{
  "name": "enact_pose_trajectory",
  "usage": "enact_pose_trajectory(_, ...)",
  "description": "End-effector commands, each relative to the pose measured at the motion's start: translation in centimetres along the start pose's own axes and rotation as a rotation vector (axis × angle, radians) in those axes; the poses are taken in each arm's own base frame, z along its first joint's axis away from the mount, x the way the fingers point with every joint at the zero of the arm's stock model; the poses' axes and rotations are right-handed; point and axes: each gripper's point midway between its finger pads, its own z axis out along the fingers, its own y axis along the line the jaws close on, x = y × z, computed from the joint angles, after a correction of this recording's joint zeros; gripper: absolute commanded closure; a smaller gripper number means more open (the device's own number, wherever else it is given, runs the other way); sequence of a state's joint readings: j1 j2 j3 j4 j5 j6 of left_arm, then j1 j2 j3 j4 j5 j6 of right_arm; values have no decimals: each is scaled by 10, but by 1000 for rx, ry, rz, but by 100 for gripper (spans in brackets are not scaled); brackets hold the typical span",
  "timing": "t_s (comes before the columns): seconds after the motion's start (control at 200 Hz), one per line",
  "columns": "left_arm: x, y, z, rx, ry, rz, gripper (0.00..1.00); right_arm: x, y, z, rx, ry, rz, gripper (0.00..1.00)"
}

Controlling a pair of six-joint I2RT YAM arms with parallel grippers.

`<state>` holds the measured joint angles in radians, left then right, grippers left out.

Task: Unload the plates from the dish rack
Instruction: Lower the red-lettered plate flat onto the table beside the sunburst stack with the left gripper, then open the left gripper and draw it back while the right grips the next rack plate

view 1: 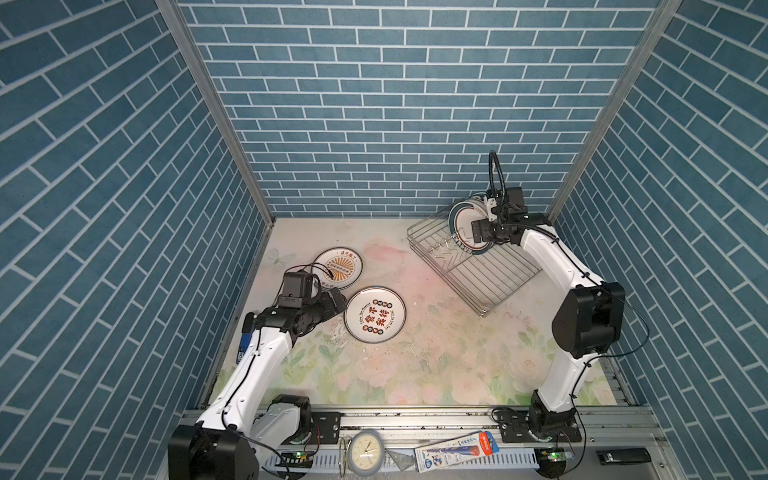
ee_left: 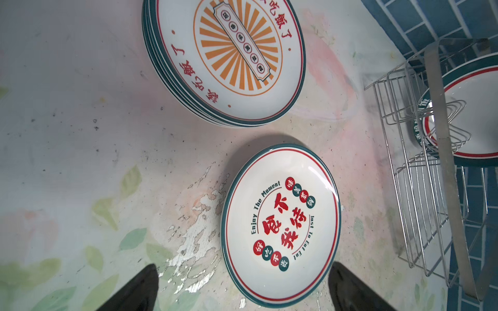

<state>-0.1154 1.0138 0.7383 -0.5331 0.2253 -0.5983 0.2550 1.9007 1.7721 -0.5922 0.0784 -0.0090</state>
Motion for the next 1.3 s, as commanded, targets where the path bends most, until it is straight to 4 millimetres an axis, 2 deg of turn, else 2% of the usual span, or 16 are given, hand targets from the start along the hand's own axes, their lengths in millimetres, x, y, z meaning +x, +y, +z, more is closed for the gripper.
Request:
enact_pose_trajectory(0.0,-11,2,-5,-15,-59,0,1,-9,3,3,-26,6,-86,7)
enact_pose_trajectory(0.235,-16,-4,-3,-12,-43,23,1,-15,3,20,-31,4,-76,19)
enact_pose_trajectory(0.335,-17,-5,0,-10,-36,25,1,-18,1,24,-17,-7,-73,32)
enact_pose_trajectory(0.43,-18,-6,1,-8,-33,28,1,-21,-1,28,-8,-14,-74,37)
enact_pose_trajectory(0.735,-19,-5,-2,-16,-37,38,1,-22,-5,46,0,-17,-110,44)
enact_pose_trajectory(1.11,-18,-13,-3,15,-16,48,1,-22,-8,64,28,-82,-160,62)
enact_pose_trajectory(1.295,-17,-15,-7,16,-6,62,1,-15,-7,74,30,-88,-183,62)
